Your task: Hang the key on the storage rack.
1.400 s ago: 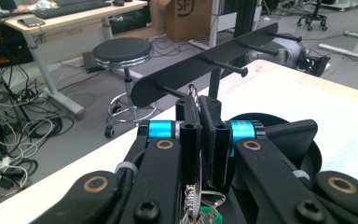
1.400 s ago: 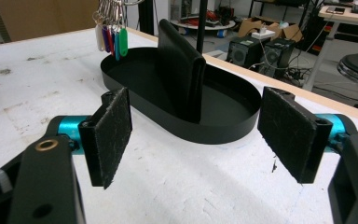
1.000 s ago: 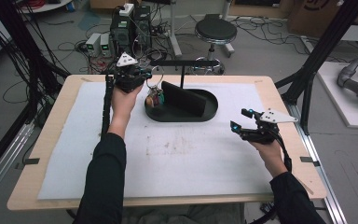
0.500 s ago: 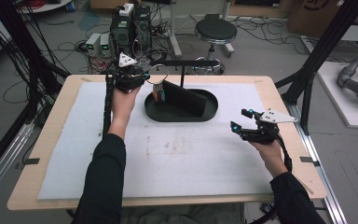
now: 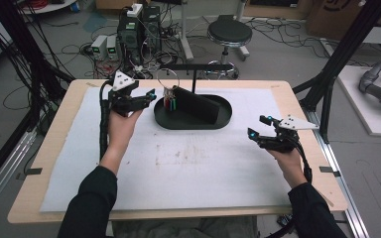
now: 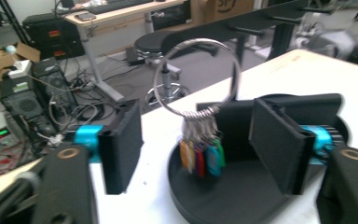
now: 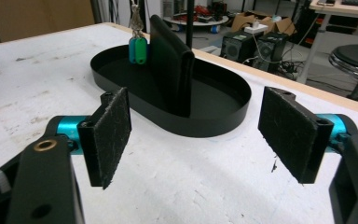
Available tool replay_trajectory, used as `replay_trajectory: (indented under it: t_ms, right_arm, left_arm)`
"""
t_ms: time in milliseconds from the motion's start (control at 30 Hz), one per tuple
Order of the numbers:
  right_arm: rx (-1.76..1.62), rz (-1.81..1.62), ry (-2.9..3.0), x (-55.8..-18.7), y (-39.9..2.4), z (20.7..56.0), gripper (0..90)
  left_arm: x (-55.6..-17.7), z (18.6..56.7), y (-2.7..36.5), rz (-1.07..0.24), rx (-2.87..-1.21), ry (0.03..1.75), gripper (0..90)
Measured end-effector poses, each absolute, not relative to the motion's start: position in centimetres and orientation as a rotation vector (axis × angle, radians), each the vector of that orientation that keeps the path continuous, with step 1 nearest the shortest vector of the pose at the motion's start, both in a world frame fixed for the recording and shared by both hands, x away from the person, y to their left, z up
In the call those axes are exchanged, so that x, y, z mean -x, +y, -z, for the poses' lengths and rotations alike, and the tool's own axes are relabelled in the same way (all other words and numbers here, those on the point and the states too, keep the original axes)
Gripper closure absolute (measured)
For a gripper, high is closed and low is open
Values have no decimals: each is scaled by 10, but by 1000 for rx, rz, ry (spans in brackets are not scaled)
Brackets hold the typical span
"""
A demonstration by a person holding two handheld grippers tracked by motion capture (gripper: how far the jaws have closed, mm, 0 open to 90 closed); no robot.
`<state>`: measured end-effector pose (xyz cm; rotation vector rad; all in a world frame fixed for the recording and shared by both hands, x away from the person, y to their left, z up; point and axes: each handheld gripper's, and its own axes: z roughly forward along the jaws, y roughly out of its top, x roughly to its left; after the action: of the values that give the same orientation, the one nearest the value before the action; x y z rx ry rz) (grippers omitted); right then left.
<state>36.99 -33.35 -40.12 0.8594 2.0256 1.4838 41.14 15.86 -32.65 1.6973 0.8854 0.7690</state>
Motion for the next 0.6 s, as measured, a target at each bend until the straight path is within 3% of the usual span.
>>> replay_trajectory:
  t_ms: [600]
  right_arm:
    - [-978,-1405,1893,-354,-355,400,247]
  left_arm:
    - [-320,395,222,-726,-1686,873,257]
